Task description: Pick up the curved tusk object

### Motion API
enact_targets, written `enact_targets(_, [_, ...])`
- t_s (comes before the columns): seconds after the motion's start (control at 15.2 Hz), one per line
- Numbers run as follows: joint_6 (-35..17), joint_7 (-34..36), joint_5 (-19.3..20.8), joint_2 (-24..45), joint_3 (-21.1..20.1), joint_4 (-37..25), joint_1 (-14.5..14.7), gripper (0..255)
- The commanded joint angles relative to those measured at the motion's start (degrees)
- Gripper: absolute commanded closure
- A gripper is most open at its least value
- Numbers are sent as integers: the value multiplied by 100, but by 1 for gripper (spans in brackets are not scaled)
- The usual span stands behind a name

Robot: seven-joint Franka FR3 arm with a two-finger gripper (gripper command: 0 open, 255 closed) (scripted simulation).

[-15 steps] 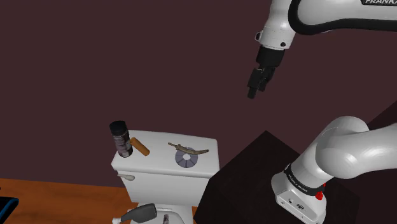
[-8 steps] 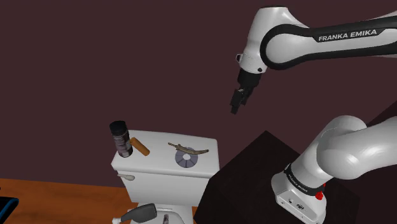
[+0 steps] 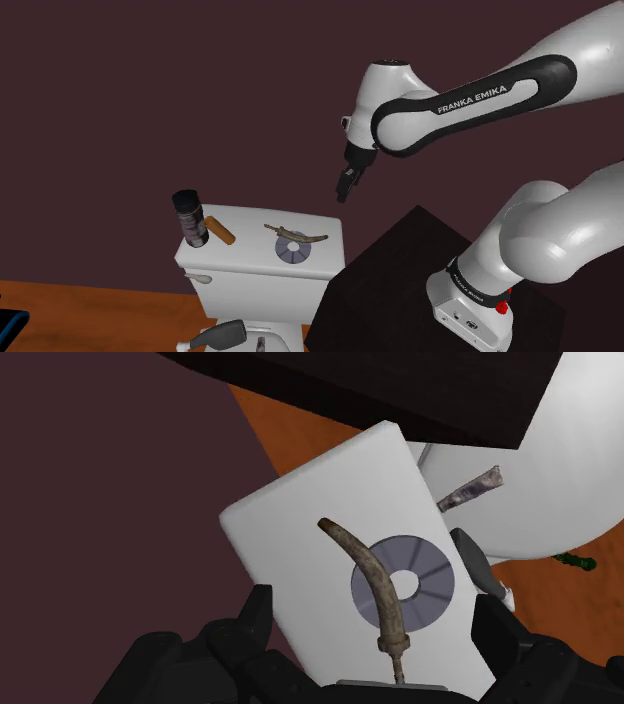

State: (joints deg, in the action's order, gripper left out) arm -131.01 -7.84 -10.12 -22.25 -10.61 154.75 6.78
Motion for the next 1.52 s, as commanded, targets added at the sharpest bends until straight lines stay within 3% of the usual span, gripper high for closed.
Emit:
enact_targets(0.0, [-597,-68,17,530,-86,-21,34,0])
enact_targets(0.4, [-2045,-68,333,2056,-312,-278,94,0])
enact_targets(0.79, [-3190,357,1258,3638,-185,-861,342,0])
enact_targets(0.99, [-3615,561,1688,4389,88,-1268,671,0])
enact_targets(1.45, [-4039,664,1842,4993,345,-1464,903,0])
